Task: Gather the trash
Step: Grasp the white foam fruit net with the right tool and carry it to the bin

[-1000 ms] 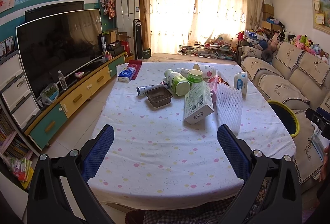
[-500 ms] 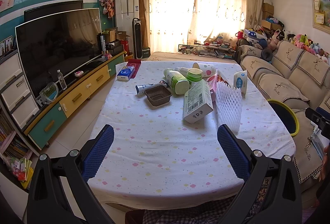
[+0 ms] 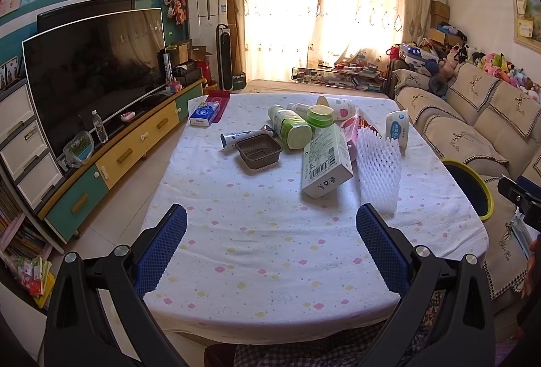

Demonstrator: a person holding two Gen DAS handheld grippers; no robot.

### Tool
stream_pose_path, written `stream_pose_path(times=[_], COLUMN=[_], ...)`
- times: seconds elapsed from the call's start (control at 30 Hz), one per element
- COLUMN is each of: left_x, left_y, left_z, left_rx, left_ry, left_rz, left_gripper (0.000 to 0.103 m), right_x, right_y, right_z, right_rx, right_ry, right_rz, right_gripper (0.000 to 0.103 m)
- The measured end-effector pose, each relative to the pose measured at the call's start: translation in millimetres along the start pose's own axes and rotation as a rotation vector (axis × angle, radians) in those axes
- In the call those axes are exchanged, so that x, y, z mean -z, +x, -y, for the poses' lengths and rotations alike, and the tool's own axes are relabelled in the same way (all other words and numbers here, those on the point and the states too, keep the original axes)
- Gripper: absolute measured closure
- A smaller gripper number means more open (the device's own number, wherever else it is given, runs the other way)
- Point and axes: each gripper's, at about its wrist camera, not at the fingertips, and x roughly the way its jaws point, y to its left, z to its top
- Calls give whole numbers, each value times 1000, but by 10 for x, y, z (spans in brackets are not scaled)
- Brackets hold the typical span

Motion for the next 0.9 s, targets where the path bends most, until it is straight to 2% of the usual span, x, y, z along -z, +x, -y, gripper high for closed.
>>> stream_pose_path(times=[0.27, 0.6, 0.9], left_x=[-5, -6, -19], left_y=[202, 572, 787], left_z=[-90, -216, -293], left_rx=[-8, -8, -16], left_ry=[-15, -28, -27], left_rz=[-13, -31, -35], left_gripper=[4, 4, 4], right_x=[-35, -142, -221], right_y=[446, 1250, 1769], right_z=[-202, -635, -826], right_rx=[-38, -95, -72], right_ry=[-12, -39, -36], right_rz=[-63, -165, -251], right_gripper=[6, 6, 6])
